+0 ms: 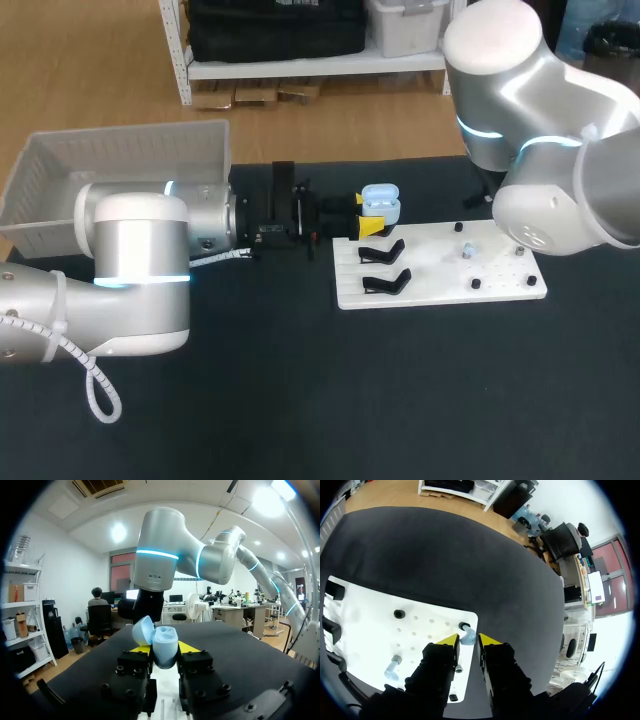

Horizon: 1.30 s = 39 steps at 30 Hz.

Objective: Pick up each earbud case from the left stands, insert the matching earbuds, close the lid, and place the case in the box.

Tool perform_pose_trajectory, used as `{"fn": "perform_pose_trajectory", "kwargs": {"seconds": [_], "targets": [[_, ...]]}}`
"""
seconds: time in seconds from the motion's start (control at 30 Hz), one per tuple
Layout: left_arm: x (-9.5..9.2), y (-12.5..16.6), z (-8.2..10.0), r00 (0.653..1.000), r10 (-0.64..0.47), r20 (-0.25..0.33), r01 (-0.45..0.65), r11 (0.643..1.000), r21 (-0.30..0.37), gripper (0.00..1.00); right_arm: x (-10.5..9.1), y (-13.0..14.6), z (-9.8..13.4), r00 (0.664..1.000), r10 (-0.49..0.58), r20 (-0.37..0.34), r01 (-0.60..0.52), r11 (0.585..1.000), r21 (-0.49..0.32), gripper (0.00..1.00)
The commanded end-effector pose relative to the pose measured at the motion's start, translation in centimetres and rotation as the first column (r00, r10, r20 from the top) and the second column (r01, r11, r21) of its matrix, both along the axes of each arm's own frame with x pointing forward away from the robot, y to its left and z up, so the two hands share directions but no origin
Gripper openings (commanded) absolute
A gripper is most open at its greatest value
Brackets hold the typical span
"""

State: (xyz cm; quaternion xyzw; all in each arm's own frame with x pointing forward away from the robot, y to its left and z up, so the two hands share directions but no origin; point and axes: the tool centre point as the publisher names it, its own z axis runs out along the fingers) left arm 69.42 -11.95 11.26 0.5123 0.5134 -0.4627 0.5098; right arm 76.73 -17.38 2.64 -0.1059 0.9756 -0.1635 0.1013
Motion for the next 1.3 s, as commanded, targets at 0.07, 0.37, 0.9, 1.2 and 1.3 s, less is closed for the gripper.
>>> {"fn": "perform_pose_trajectory", "kwargs": {"seconds": [0.07, 0.37, 0.9, 1.2, 1.3], "targets": [[0.1, 0.0, -0.1, 1.000, -0.003, 0.000, 0.003, 1.000, -0.001, 0.00, -0.3, -0.1, -0.1, 1.000, 0.003, 0.008, -0.003, 1.000, 0.003, 0.21], [0.1, 0.0, -0.1, 1.000, -0.003, 0.000, 0.003, 1.000, -0.001, 0.00, -0.3, 0.0, -0.3, 1.000, 0.005, 0.005, -0.005, 1.000, 0.003, 0.00], [0.1, 0.0, -0.1, 1.000, -0.003, 0.000, 0.003, 1.000, -0.001, 0.00, -1.3, 0.6, 3.7, 1.000, -0.009, -0.003, 0.009, 1.000, 0.009, 0.00], [0.1, 0.0, -0.1, 1.000, -0.003, 0.000, 0.003, 1.000, -0.001, 0.00, -5.4, 3.2, 11.2, 0.998, -0.058, -0.027, 0.061, 0.993, 0.103, 0.00], [0.1, 0.0, -0.1, 1.000, -0.003, 0.000, 0.003, 1.000, -0.001, 0.00, -7.2, 4.7, 13.2, 0.999, -0.033, -0.030, 0.036, 0.991, 0.125, 0.00]]}}
